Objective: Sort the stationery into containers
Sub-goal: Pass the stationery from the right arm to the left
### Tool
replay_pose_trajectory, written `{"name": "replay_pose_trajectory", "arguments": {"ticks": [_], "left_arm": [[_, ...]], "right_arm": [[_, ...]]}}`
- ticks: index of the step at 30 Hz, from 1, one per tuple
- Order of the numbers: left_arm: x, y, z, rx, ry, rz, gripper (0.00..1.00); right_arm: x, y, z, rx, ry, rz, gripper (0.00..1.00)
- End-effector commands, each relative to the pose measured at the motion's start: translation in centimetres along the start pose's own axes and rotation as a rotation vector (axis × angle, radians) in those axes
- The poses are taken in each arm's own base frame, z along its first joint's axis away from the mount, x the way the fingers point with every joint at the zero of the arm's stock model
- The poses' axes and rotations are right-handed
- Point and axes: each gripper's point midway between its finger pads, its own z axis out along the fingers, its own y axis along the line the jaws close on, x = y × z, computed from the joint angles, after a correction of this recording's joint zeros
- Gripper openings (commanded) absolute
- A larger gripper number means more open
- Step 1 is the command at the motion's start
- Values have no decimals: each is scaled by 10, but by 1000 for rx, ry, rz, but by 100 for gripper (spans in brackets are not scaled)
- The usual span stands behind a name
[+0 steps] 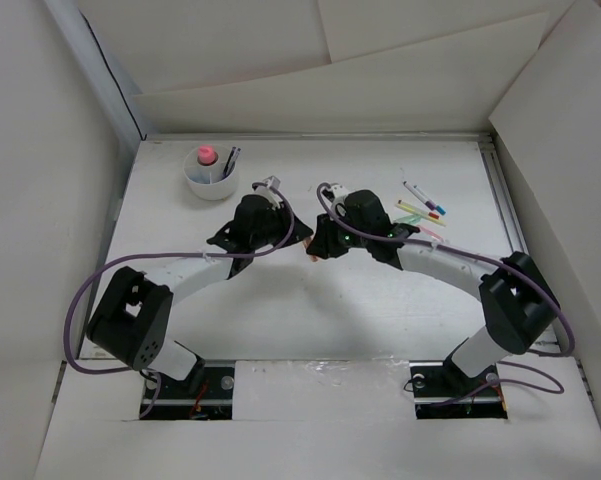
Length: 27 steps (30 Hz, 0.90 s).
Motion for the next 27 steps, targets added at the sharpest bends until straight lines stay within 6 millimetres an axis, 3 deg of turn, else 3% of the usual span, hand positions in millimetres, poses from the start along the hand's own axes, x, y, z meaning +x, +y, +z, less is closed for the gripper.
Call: {"name": "replay_pose_trajectory", "arguments": {"ticks": [1,4,8,10,16,20,23,24,25,27], "left_arm": [[-17,-21,-3,48,-46,20,8],[-23,-22,0,21,-66,21,0],[-32,-24,1,-2,-78,30,0],[-43,-14,2,-40,-108,18,0],[-119,2,-11,-157,-314,-14,0],[-166,28,-27,-208,-440,-109,0],[-212,66,-51,-249,-559,-212,0],[-215,68,-50,-257,-568,-223,0],[-236,81,-65,-291,-628,-239,0],[-250,102,-79,-376,-678,-265,0]], "right_arm": [[-20,19,-7,-65,-81,-45,11],[-23,20,-9,-68,-89,-48,13],[-26,18,-14,-64,-102,-46,39],[-29,20,-17,-67,-111,-49,46],[-35,10,-31,-39,-149,-20,58],[-40,4,-38,-8,-182,-10,59],[-42,-6,-40,34,-200,8,59],[-42,-7,-43,46,-208,9,59],[-43,-11,-44,53,-212,13,59],[-42,-13,-45,65,-217,24,59]]}}
